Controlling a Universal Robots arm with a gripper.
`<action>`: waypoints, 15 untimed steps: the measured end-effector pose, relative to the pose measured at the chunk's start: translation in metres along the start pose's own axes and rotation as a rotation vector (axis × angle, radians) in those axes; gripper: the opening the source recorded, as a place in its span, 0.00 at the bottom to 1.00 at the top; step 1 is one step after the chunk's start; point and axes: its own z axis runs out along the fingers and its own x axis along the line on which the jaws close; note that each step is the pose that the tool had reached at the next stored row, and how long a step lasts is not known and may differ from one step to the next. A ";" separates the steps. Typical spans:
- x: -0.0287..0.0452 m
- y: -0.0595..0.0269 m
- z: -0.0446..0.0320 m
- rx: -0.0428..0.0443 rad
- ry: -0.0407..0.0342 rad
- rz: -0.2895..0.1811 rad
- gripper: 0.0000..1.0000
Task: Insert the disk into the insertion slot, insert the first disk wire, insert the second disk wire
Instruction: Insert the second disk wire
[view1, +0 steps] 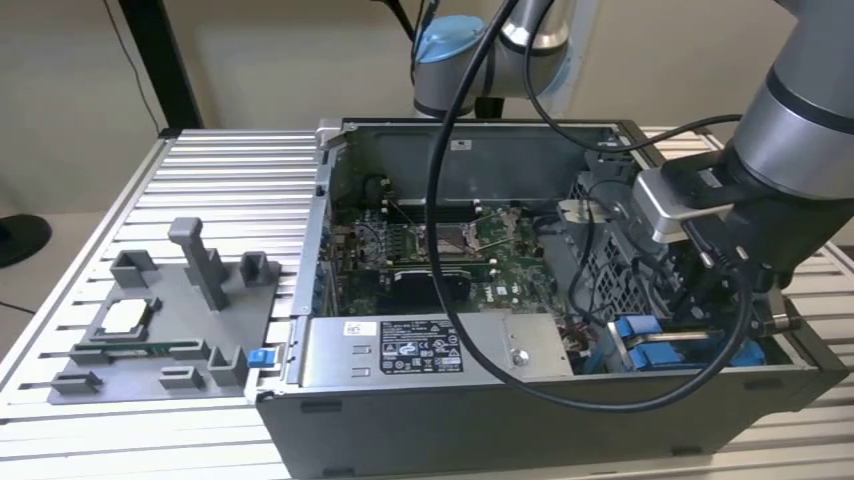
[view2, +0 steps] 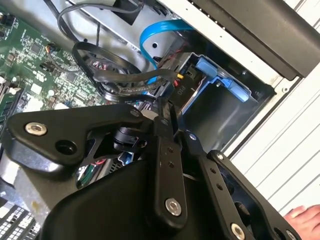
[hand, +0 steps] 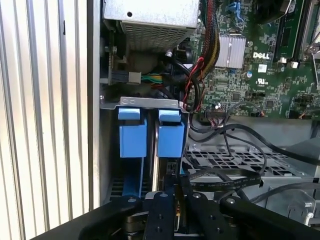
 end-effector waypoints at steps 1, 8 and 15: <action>0.0000 0.0000 0.0000 0.0001 -0.0001 0.000 0.00; 0.0007 0.0009 0.0060 0.0054 0.0013 -0.001 0.00; -0.0018 -0.0021 -0.0150 0.0015 -0.0001 0.000 1.00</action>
